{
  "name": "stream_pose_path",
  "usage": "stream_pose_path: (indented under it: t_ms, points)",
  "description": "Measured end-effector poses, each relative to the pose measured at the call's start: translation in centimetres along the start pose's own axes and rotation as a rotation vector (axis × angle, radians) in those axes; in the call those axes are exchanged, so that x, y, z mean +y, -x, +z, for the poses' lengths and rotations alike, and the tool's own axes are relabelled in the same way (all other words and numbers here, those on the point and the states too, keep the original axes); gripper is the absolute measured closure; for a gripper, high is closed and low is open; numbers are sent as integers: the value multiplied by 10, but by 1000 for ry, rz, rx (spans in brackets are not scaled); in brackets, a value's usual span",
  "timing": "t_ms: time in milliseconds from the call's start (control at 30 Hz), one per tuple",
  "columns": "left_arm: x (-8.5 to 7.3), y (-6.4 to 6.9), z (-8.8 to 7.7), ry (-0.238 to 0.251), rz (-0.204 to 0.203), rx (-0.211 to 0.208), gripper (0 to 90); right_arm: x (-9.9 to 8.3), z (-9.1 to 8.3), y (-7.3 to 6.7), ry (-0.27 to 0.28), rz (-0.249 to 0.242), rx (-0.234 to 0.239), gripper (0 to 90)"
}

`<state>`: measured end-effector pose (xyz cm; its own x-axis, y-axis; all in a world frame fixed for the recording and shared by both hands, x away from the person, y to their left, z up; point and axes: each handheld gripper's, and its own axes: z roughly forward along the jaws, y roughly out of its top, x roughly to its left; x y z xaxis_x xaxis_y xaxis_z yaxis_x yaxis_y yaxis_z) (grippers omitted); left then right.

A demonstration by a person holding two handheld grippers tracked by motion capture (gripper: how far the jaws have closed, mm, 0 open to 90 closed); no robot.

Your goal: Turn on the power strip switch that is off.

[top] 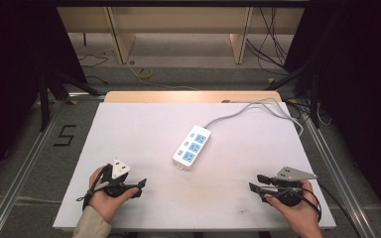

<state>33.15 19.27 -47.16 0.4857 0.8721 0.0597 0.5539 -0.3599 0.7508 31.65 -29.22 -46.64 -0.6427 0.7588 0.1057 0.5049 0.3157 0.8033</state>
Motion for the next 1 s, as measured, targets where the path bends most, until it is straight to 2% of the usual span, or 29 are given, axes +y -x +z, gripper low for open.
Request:
stream_pose_path:
  t_ms: [200, 367, 500, 1000]
  points:
    - [0, 2, 0, -2, 10, -3, 174, 2, -1, -3, -22, -37, -3, 634]
    - [0, 2, 2, -7, 10, -9, 178, 7, -1, -6, -59, -100, -18, 813]
    - [0, 2, 3, -7, 6, -7, 180, 11, -1, -7, -84, -134, -27, 899]
    - [0, 2, 4, -9, 4, 0, 184, 24, 0, -11, -153, -129, -15, 900]
